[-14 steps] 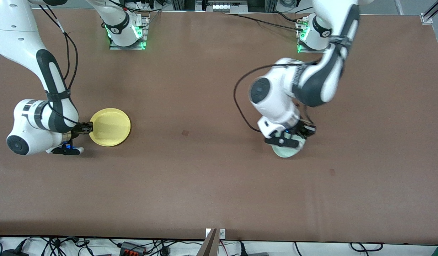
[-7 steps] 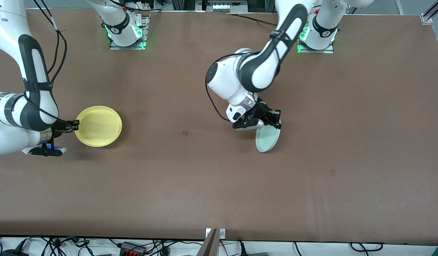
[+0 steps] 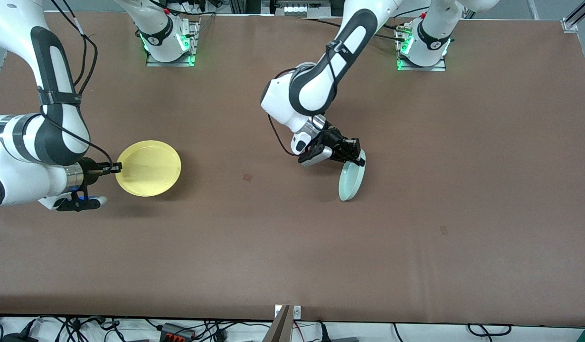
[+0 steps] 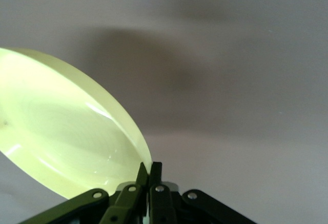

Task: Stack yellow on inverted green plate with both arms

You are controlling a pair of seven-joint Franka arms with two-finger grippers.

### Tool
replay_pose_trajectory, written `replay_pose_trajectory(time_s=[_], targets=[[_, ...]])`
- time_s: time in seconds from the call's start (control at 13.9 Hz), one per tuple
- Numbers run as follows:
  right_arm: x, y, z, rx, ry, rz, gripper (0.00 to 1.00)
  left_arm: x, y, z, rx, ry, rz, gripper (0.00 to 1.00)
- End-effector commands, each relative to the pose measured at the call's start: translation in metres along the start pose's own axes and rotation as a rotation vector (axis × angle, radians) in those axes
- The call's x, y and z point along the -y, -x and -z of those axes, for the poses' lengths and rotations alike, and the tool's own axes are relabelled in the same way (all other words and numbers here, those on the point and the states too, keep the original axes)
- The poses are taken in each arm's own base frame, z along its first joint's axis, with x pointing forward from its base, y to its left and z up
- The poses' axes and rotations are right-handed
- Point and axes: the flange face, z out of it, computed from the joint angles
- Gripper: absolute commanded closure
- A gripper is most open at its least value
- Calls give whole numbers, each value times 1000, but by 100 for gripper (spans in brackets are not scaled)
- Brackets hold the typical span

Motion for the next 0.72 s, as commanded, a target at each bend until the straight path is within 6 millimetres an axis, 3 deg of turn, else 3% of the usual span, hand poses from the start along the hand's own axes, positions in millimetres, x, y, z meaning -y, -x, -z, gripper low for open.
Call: replay_pose_trajectory(time_s=[0.0, 0.07, 0.43, 0.57, 0.65], targets=[[6, 0, 0, 11, -9, 31, 100, -43, 13, 1, -21, 83, 53, 23], [5, -1, 0, 10, -10, 31, 100, -48, 10, 9, -46, 154, 71, 0], [15, 0, 4, 2, -3, 44, 100, -51, -8, 41, 19, 433, 185, 0], [14, 0, 5, -2, -4, 43, 100, -38, -19, 49, 40, 506, 229, 0], [14, 0, 5, -2, -4, 43, 100, -29, -32, 41, 76, 558, 288, 0]])
